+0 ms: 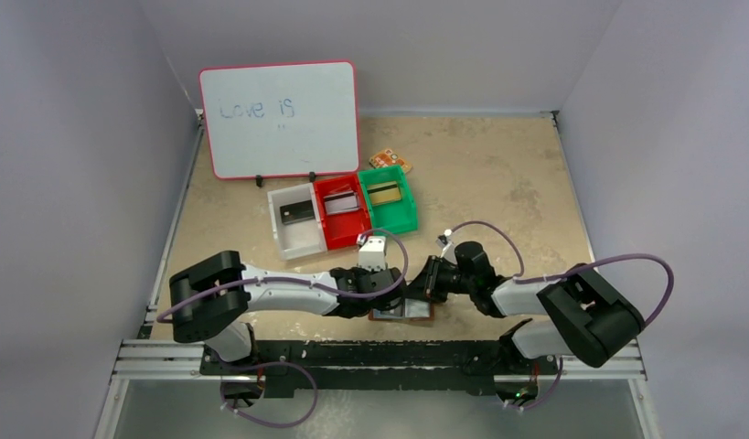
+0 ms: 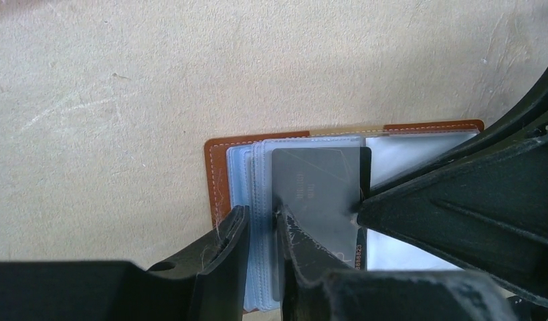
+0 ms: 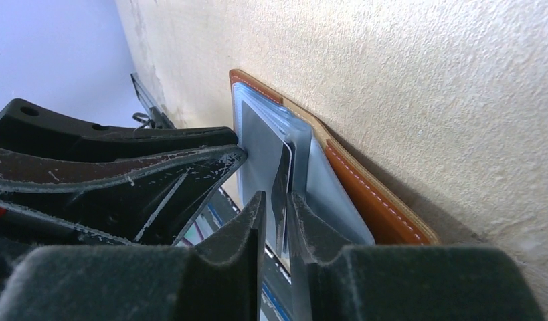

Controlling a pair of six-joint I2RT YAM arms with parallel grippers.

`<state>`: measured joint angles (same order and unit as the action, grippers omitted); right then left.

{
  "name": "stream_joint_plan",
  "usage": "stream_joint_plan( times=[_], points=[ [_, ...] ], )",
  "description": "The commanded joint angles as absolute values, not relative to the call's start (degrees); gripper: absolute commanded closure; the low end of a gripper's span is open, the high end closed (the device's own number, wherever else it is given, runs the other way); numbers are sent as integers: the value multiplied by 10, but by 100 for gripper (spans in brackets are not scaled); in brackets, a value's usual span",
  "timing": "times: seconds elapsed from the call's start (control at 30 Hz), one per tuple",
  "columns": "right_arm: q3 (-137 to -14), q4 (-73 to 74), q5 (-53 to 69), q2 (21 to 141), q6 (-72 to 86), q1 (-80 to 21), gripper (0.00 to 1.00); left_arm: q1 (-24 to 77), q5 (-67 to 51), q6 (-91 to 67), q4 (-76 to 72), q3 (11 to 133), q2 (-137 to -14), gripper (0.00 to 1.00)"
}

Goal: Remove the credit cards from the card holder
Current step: Remove the credit card from the card holder.

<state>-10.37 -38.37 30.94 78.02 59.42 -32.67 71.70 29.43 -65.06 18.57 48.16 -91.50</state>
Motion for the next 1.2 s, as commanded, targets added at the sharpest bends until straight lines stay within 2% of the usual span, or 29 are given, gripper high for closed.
stream_joint_plan(
  times=[0.0,0.13,0.2,0.37,0.63,0.97,1.17],
  points=[
    [-115,-398,307,782,609,-326,79,731,276,-647,218,474,-948,81],
    [-114,-415,299,805,612,-326,79,736,275,-644,217,483,-957,85],
    [-106,-427,302,808,618,-326,88,738,274,-643,218,485,-961,87],
    [-94,-404,294,773,621,-326,100,740,284,-654,234,484,-968,93],
    [-92,-320,280,718,586,-311,100,741,295,-656,245,480,-970,97],
    [-99,-249,297,679,539,-291,100,743,300,-656,244,480,-977,99],
    [-108,-193,265,664,525,-289,100,745,302,-655,244,482,-976,100]
  ],
)
